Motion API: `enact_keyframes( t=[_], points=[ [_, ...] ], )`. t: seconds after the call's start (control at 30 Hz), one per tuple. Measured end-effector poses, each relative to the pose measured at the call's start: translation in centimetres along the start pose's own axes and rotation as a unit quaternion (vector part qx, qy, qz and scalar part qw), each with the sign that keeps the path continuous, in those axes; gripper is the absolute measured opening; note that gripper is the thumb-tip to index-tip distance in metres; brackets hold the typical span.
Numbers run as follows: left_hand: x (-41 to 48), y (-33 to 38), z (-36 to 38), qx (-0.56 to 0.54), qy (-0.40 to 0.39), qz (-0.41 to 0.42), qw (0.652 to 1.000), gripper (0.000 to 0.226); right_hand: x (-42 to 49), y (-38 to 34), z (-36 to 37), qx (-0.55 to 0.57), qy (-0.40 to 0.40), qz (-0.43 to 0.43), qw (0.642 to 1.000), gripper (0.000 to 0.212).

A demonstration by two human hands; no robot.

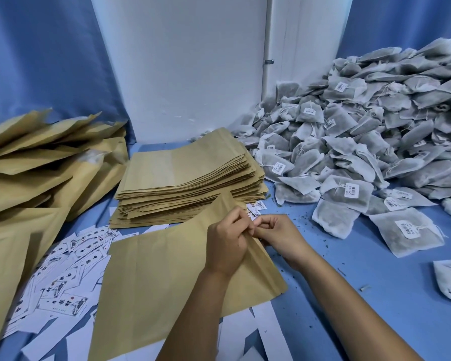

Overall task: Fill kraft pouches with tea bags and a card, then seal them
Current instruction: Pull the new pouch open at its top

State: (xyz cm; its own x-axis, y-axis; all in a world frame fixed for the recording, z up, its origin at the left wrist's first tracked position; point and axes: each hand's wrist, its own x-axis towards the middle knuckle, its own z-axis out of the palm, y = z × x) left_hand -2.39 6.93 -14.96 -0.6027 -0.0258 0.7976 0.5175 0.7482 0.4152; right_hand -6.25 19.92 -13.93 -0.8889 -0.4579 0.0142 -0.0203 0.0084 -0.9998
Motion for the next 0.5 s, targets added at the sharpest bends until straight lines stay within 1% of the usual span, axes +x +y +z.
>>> enact_keyframes(
  t=[0.13, 0.2, 0.3, 0.4, 0.5],
  points=[
    [0.0, 0.0, 0.2, 0.009, -0.016, 0.006, 1.000, 0.022, 0.1, 0.0, -0.4, 0.023, 0.056, 0.013, 0.998, 0.014],
    [0.0, 0.0, 0.4, 0.008, -0.035, 0.004, 0.999, 0.020, 0.1, -0.1, -0.2, 0.028, 0.057, 0.016, 0.998, 0.015],
    [0.1, -0.3, 0.6, 0.026, -0.039, -0.040, 0.998, 0.018, 0.1, 0.1, 0.9, 0.036, 0.069, 0.021, 0.997, 0.019],
    [0.1, -0.7, 0.4, 0.018, -0.017, -0.083, 0.996, 0.017, 0.5, 0.2, 2.2, -0.033, 0.110, 0.012, 0.993, 0.017],
    [0.5, -0.5, 0.0, 0.002, 0.004, -0.087, 0.996, 0.018, 0.9, 0.1, 2.8, -0.069, 0.122, 0.014, 0.990, 0.015]
  ],
)
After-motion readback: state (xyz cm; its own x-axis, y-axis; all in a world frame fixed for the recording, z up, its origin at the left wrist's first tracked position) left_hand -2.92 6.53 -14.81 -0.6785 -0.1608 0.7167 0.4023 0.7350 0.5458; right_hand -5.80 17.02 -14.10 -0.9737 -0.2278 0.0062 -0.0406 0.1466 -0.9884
